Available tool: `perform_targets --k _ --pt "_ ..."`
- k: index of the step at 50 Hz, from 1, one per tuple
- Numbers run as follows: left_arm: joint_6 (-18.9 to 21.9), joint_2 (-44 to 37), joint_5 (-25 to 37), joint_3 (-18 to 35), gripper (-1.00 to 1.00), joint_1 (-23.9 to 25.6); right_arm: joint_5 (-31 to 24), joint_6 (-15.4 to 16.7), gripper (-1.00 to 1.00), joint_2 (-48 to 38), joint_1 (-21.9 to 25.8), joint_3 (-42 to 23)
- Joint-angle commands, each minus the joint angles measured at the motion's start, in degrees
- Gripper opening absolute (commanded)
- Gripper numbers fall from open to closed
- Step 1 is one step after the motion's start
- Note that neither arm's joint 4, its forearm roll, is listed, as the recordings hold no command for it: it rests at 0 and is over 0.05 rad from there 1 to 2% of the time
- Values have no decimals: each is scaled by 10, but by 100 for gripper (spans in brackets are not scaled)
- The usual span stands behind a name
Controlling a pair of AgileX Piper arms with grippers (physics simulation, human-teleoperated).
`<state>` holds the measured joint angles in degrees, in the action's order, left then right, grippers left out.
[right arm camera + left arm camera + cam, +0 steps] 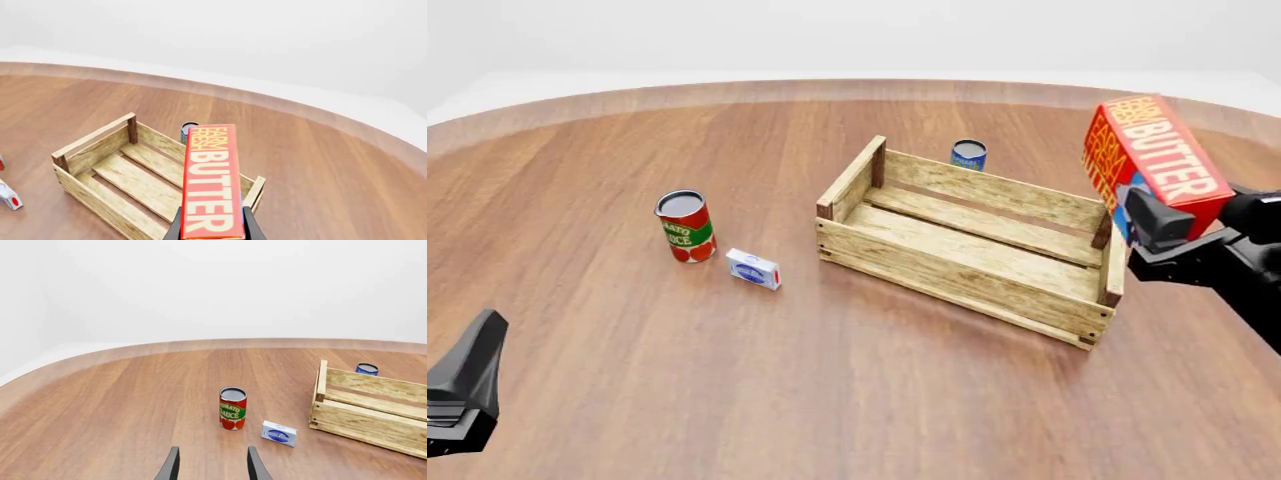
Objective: Pick up the butter and put it in the tray.
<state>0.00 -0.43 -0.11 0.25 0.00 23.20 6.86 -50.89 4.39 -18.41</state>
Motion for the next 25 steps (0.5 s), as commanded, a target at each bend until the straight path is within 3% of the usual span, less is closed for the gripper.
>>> perform_targets --k 1,25 --pt "0 0 0 0 100 0 26 -13 -100 -35 16 -27" --pt "0 0 0 0 100 0 66 -23 -100 -106 39 -51"
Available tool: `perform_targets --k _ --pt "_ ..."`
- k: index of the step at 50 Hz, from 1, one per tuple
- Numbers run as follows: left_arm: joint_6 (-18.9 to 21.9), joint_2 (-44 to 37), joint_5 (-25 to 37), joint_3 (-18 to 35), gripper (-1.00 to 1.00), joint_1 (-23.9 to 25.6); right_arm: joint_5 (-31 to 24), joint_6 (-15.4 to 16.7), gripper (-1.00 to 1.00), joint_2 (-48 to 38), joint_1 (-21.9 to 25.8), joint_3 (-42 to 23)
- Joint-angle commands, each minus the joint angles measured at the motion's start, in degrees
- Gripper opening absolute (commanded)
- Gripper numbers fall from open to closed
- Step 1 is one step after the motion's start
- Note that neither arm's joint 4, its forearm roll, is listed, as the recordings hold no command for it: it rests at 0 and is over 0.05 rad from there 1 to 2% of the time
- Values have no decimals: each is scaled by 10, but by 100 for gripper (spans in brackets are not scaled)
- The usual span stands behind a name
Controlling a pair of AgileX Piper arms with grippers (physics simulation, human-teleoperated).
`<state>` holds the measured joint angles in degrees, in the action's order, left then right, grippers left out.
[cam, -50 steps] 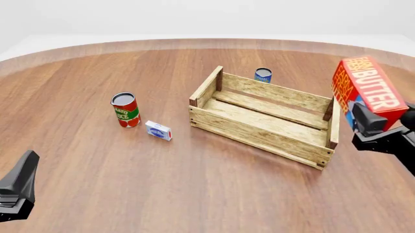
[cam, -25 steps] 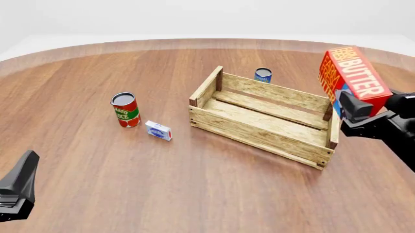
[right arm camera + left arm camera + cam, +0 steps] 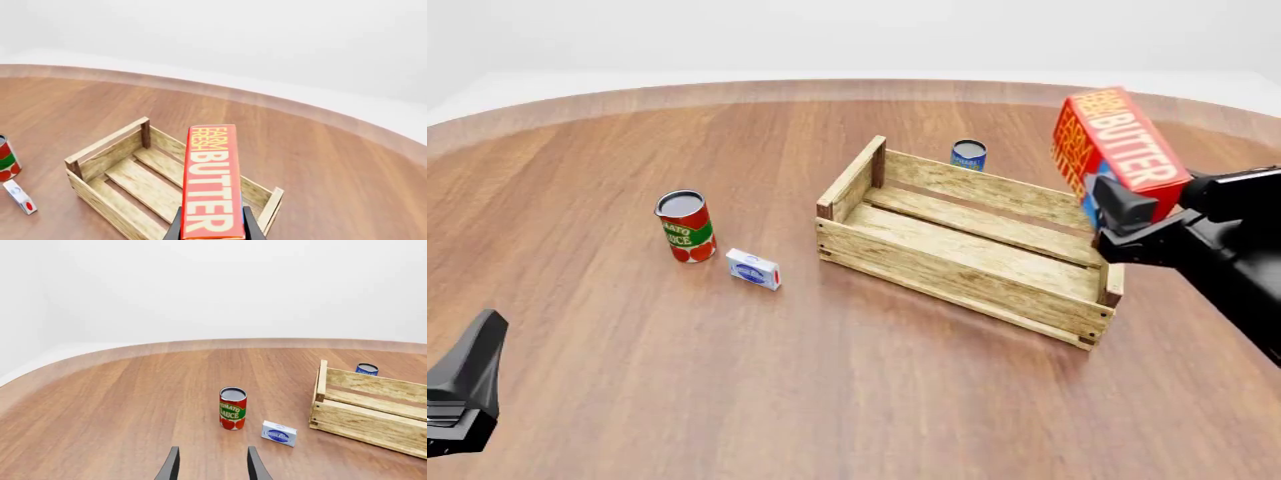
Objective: Pick up the butter and put it in the tray.
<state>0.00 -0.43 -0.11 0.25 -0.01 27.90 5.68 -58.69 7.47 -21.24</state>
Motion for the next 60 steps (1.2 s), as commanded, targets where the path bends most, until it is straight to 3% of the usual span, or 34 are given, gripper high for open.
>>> perform_targets --k 1,32,60 --pt "0 0 0 0 100 0 22 -12 -100 -32 9 -23" --pt "0 0 0 0 100 0 95 -48 -100 -129 21 -46" --pt "0 0 0 0 100 0 102 -59 -100 -196 27 -94"
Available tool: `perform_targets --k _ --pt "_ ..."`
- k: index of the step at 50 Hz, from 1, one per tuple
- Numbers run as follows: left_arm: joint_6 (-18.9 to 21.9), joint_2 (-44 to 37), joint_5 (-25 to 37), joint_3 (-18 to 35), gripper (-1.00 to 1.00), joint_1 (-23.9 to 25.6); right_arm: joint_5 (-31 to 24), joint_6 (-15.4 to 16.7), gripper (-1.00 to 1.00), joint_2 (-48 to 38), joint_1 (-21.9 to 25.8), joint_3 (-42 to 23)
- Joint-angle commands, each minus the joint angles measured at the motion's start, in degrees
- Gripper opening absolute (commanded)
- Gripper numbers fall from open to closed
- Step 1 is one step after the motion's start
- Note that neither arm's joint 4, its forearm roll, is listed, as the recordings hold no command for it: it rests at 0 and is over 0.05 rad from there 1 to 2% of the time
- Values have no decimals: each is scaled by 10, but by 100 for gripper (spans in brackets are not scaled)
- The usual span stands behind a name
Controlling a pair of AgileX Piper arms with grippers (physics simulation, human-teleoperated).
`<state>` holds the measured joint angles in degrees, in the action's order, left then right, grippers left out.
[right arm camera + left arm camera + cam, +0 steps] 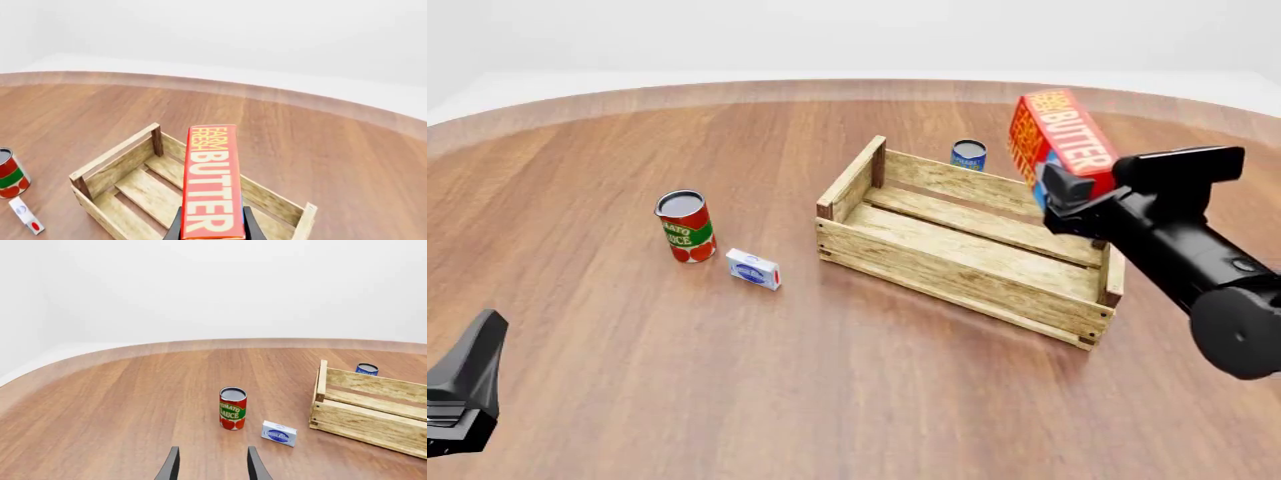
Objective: Pick up the butter and put it in the tray.
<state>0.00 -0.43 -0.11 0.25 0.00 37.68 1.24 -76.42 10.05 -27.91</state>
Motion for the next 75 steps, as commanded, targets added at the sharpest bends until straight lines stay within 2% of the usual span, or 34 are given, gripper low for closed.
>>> perform_targets --k 1,33,75 --pt "0 0 0 0 100 0 4 -19 -100 -20 2 -29" --pt "0 0 0 0 100 0 -61 -13 -100 -38 4 -72" --pt "0 0 0 0 100 0 -51 -38 -100 -101 17 -93"
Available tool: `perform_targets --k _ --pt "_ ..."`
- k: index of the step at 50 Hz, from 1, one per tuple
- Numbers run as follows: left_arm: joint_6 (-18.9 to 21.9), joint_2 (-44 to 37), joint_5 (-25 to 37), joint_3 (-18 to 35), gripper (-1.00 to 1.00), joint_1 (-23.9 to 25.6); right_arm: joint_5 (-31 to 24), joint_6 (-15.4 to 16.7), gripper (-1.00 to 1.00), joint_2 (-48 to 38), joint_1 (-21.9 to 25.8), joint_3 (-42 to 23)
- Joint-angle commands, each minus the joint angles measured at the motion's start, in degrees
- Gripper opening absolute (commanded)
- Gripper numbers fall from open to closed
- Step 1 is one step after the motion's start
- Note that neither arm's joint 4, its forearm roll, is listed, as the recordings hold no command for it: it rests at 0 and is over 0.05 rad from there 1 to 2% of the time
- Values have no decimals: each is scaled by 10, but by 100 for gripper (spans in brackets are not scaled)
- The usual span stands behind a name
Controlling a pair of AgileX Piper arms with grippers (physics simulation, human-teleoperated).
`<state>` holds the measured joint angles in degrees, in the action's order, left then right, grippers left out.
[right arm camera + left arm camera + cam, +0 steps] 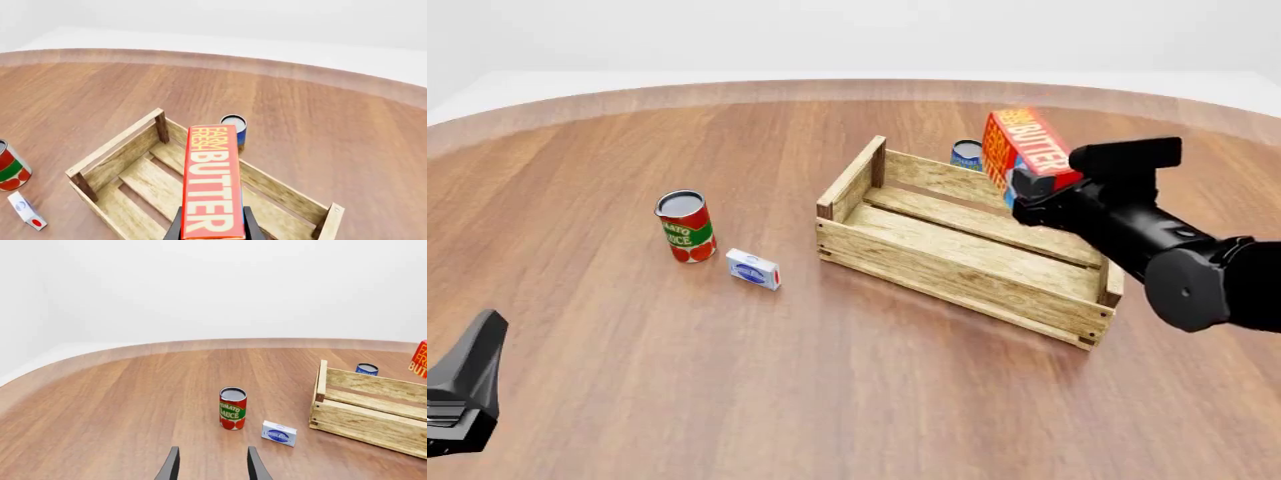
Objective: Pick up the butter and put it in the tray.
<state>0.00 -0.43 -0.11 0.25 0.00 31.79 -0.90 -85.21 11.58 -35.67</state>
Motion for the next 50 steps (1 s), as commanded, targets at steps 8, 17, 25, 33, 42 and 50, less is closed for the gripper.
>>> perform_targets --k 8,17,25,33,42,50 --pt "0 0 0 0 100 0 10 -19 -100 -26 1 -21" --pt "0 0 0 0 100 0 16 -29 -100 -42 2 -21" --pt "0 0 0 0 100 0 15 -32 -100 -47 -3 -21" --pt "0 0 0 0 100 0 12 -36 -100 -59 -3 -27" --pt "0 0 0 0 100 0 -1 -34 -100 -70 -1 -39" --pt "0 0 0 0 100 0 -2 -39 -100 -76 2 -40"
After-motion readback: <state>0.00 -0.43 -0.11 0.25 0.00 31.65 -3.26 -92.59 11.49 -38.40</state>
